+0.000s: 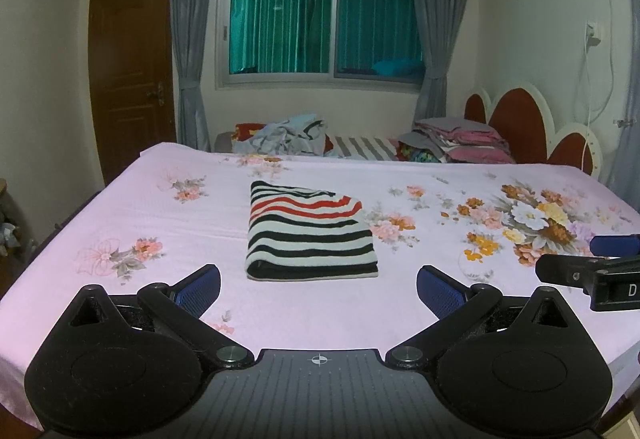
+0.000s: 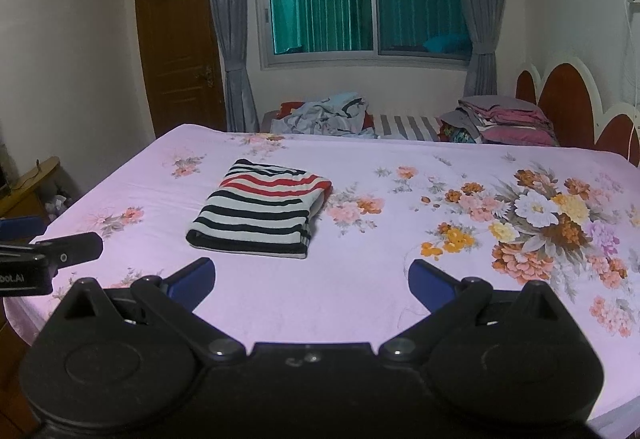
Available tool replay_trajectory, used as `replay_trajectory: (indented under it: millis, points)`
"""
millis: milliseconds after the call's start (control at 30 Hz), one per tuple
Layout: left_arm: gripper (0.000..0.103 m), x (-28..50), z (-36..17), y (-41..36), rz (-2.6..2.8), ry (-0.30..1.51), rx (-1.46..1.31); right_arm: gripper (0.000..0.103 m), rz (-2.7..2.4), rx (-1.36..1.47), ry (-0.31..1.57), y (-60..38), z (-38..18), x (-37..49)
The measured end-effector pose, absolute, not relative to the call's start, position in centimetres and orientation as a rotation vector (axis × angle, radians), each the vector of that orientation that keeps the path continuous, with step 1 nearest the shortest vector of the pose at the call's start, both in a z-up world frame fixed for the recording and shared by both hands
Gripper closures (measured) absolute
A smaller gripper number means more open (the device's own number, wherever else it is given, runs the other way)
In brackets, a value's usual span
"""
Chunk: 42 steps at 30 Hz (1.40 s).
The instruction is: Fold small clothes
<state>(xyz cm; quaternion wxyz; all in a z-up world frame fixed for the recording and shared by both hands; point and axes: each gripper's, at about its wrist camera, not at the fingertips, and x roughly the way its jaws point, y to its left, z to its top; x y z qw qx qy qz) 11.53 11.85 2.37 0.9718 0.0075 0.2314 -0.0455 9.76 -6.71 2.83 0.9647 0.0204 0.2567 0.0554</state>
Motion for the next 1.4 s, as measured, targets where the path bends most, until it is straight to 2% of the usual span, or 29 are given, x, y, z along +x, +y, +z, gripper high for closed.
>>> replay_trajectory:
  millis: [1400]
  points:
    - [0.000,12.13,2.56,11.80,-0.090,0.463,0.018,0.000,0.125,0.040,0.526,-6.97,3.11,10.12]
